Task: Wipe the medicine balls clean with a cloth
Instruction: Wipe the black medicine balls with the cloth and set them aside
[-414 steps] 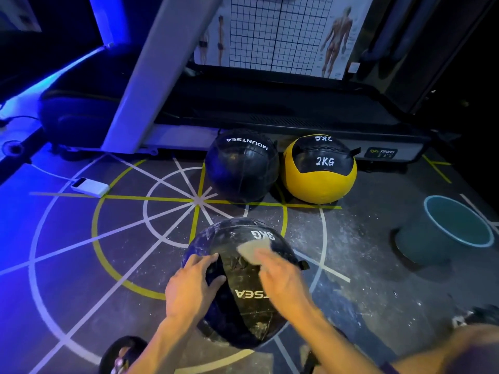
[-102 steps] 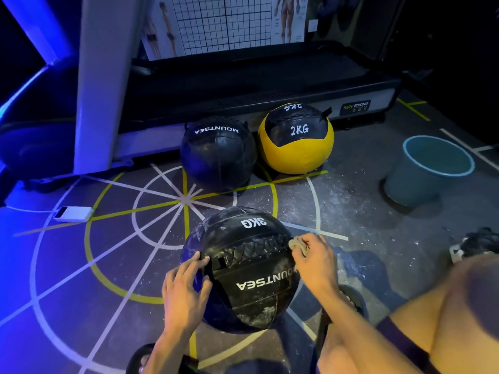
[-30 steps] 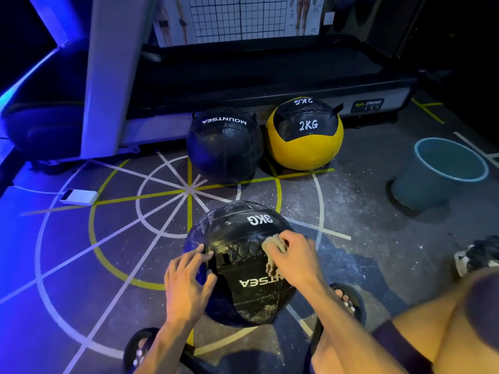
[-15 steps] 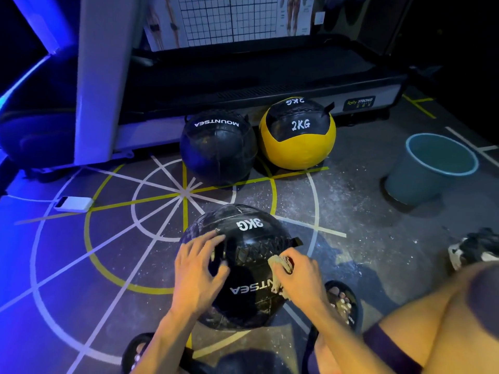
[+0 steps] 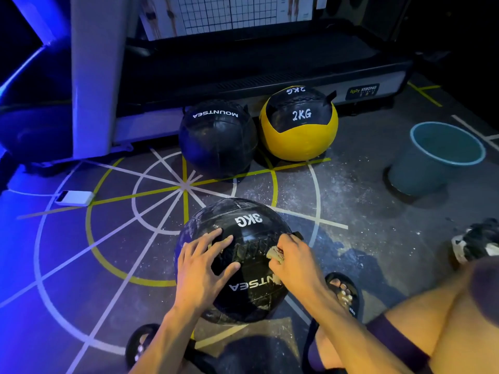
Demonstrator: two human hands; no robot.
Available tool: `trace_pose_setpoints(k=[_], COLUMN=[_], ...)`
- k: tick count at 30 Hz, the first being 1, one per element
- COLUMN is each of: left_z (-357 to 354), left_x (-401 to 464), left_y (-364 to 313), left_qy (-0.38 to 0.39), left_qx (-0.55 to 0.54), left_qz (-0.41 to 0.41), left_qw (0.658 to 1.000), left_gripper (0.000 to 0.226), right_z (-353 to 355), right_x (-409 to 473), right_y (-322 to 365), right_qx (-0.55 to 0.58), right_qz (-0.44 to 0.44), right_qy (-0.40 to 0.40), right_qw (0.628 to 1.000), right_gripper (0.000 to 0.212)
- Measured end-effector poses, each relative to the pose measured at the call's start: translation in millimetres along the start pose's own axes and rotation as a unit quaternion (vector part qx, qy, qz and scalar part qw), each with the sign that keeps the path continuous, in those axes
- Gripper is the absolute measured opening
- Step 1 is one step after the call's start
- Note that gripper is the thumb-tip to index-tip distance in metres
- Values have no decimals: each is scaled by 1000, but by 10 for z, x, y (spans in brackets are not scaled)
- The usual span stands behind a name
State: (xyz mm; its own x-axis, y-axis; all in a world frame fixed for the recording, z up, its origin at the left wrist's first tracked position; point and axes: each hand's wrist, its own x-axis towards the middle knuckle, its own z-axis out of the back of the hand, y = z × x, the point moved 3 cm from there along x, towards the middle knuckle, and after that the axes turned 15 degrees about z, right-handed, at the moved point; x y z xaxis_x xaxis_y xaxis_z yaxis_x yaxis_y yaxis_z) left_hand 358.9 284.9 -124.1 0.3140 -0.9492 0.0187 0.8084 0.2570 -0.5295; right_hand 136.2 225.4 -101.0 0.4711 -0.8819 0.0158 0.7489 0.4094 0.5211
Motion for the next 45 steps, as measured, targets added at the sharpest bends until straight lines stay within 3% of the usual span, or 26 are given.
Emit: trace_pose_setpoints(k=[7, 10, 13, 17, 20, 24, 34, 37, 40, 42, 45], left_z=[-21, -38, -63, -45, -54, -66, -55, -55, -58, -45, -56], left_x=[16, 24, 35, 28, 16, 23, 17, 28, 19, 12, 39], left_y=[-4, -26, -54, -20, -28, -12, -43, -21, -17, -13, -10], left_qy=[1, 2, 2, 0, 0, 1, 3, 4, 6, 6, 5], left_qx=[-6, -9, -12, -16, -20, -23, -32, -36, -30, -40, -36], left_qz=[1, -3, -3, -1, 0, 2, 4, 5, 4, 7, 11], left_qw=[1000, 1000, 1000, 1000, 1000, 1000, 999, 999, 1000, 999, 999], left_gripper=[62, 61, 61, 60, 61, 60, 61, 61, 61, 60, 61], right_z=[-35, -91, -80, -118, -62, -51, -46, -81, 42, 164, 144], right_x=[-11, -50, -61, -28, 14, 33, 57, 54, 55, 31, -34], right_y=[13, -121, -159, -24, -111, -50, -123, -41, -252, -426, -436], right_qx=[47, 94, 80, 60, 65, 65, 85, 84, 120, 73, 36], right_qz=[-13, -90, -101, -22, -57, -15, -67, -24, -99, -140, -117], right_qy=[-72, -115, -130, -74, -77, -58, -71, -55, -64, -103, -113], right_qw=[996, 985, 983, 995, 993, 996, 992, 995, 986, 982, 986], right_gripper=[13, 15, 17, 25, 27, 35, 20, 23, 18, 14, 10])
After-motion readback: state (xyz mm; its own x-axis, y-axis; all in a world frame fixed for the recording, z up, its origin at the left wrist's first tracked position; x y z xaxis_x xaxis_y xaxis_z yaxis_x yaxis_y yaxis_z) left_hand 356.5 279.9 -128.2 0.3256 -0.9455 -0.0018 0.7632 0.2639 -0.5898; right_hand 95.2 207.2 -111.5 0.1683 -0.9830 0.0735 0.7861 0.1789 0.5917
